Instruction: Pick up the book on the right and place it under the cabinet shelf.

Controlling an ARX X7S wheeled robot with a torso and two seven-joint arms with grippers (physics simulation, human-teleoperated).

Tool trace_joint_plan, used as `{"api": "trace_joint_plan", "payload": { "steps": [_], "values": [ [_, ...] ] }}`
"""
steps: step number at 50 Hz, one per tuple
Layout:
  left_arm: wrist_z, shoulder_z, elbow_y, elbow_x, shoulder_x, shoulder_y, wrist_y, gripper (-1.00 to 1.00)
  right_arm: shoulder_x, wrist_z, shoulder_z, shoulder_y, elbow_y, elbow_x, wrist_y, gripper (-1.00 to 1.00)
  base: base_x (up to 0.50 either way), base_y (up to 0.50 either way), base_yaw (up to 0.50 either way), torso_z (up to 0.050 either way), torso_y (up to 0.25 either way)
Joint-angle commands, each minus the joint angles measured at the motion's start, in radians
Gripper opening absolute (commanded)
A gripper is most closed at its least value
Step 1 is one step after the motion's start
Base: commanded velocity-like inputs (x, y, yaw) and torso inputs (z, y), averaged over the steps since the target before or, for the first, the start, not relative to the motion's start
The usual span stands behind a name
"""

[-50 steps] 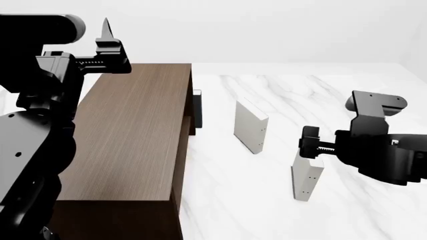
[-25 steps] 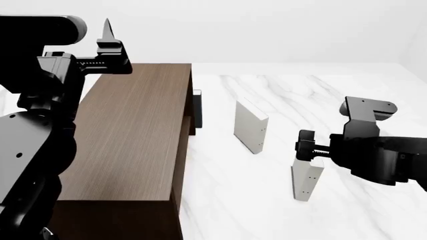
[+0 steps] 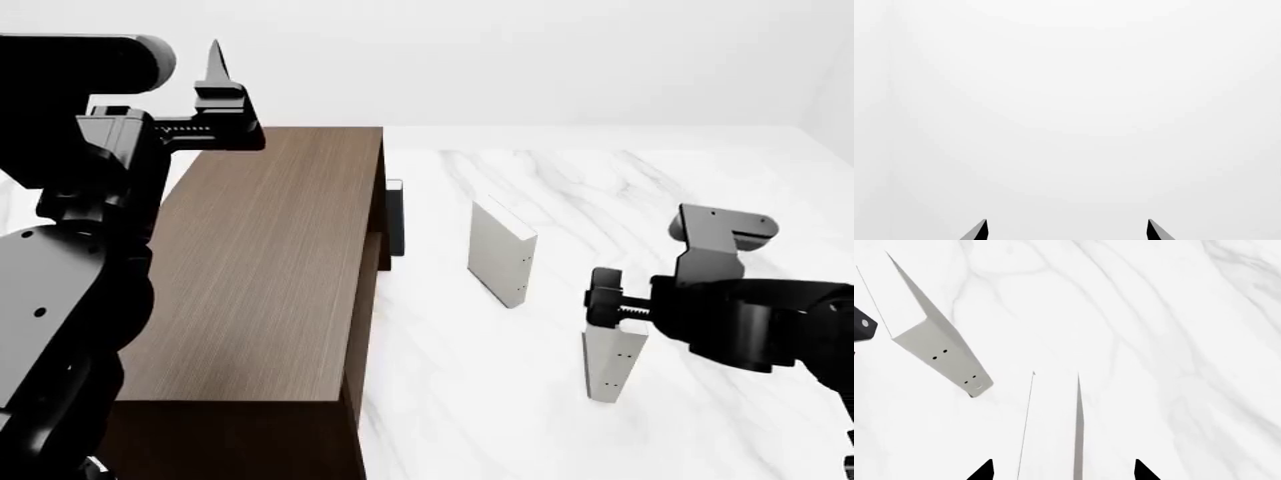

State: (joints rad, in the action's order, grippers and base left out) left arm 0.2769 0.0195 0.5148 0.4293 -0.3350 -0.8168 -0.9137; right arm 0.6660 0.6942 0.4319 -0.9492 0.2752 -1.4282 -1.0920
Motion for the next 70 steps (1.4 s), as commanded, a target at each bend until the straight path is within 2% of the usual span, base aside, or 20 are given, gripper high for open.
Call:
{"api": "trace_joint_plan", "payload": {
  "steps": [1, 47, 48, 70],
  "values": [
    [0.002, -0.001, 0.000, 0.004, -0.003, 0.000, 0.001, 1.00, -0.013, -0.027, 0.018, 0.006, 0.031, 0.030, 0.022, 1.00, 0.00, 0.00, 0.00, 0.000, 0.000],
    [0.010, 0.005, -0.010, 0.012, -0.014, 0.014, 0.024, 1.00, -0.051, -0.090, 0.076, 0.017, 0.111, 0.094, 0.059, 1.00, 0.00, 0.00, 0.00, 0.000, 0.000],
    [0.010, 0.005, -0.010, 0.013, -0.014, 0.014, 0.025, 1.00, -0.050, -0.088, 0.076, 0.018, 0.108, 0.094, 0.058, -1.00, 0.00, 0.00, 0.00, 0.000, 0.000],
    [0.015, 0.003, -0.010, 0.021, -0.019, 0.014, 0.027, 1.00, -0.024, -0.041, 0.065, 0.018, 0.058, 0.060, 0.026, -1.00, 0.00, 0.00, 0.00, 0.000, 0.000]
  ]
}}
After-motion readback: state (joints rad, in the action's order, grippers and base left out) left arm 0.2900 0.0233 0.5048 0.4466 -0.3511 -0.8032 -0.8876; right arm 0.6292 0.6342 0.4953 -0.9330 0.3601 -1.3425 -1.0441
